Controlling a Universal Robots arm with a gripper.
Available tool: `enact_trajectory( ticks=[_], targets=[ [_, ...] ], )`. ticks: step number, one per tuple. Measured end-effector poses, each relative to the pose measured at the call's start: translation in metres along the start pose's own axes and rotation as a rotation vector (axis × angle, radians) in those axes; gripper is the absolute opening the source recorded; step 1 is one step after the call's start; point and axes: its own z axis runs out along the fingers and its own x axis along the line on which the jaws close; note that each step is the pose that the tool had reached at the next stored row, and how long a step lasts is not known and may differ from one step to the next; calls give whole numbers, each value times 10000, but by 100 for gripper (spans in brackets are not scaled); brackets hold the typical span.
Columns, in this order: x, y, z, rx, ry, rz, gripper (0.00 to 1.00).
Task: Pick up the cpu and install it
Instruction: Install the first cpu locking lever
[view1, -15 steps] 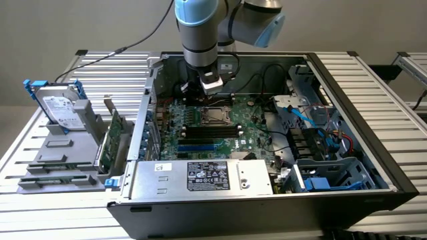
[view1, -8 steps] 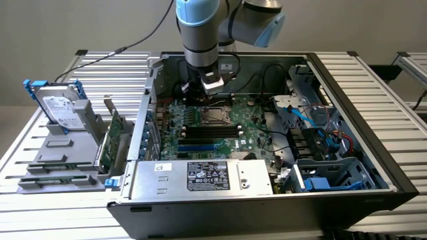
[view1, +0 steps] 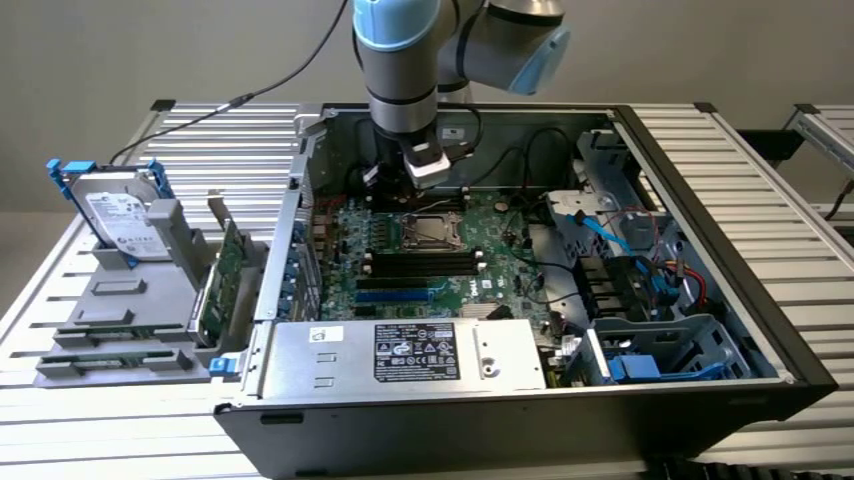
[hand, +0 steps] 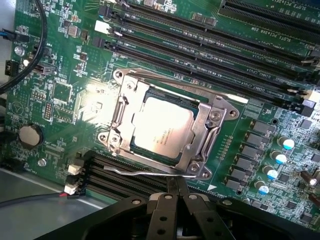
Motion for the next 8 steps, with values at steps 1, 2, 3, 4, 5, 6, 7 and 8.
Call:
enact_trajectory(
  ticks=[1, 2, 3, 4, 5, 6, 7, 8],
  targets=[
    [0, -1, -1, 2, -19, -100, 11],
    [0, -1, -2, 4, -39, -197, 11],
    [0, -1, -3, 7, -55, -278, 11],
    [0, -2, -3, 12, -66, -339, 11],
    [0, -3, -4, 18, -78, -400, 11],
    [1, -4, -3, 26, -87, -455, 11],
    [1, -4, -3, 33, -96, -511, 11],
    [1, -5, -3, 42, -104, -571, 11]
  ],
)
